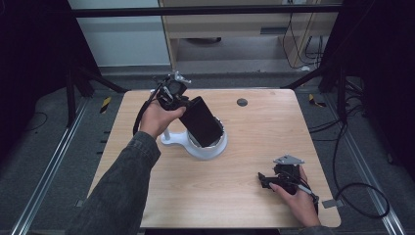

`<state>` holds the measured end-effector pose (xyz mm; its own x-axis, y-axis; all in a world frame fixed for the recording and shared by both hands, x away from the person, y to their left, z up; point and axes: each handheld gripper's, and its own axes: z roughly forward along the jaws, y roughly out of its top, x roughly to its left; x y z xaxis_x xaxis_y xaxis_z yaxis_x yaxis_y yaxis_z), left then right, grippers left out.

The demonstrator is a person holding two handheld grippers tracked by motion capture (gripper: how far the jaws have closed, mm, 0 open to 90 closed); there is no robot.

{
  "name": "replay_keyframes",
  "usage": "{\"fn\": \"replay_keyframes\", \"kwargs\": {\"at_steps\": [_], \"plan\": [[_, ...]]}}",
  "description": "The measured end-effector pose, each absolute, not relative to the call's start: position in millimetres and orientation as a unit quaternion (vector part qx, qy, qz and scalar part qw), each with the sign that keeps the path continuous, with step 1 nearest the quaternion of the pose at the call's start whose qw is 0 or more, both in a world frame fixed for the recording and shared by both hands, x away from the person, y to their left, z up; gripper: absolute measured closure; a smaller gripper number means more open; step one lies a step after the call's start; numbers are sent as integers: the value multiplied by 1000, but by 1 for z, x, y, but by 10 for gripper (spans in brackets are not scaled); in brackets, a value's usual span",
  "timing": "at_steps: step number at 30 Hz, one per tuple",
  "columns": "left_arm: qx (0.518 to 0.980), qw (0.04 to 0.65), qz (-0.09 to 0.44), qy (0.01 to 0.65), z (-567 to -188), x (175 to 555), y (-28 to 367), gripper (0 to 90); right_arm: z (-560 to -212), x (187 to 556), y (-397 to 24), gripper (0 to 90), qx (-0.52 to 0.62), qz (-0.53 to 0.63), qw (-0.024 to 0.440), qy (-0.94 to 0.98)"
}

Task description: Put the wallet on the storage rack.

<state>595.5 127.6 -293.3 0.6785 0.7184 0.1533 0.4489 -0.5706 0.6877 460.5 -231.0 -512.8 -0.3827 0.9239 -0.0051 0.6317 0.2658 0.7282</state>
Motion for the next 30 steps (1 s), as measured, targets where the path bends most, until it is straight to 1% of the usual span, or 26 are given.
{"fn": "replay_keyframes", "kwargs": {"at_steps": [4,16,20,25,27,30], "plan": [[855,329,216,337,-291,591,129,719,-513,460,-231,30,509,329,222,764],[857,335,221,323,-289,582,128,676,-513,460,-231,30,509,329,222,764],[856,336,222,324,-290,582,127,673,-513,460,-231,30,509,329,222,764],[865,316,204,331,-294,588,127,734,-513,460,-231,30,509,329,222,764],[864,312,213,332,-297,590,126,733,-513,460,-231,30,509,329,222,764],[865,312,208,333,-297,590,127,740,-513,460,-231,30,509,329,222,764]]}}
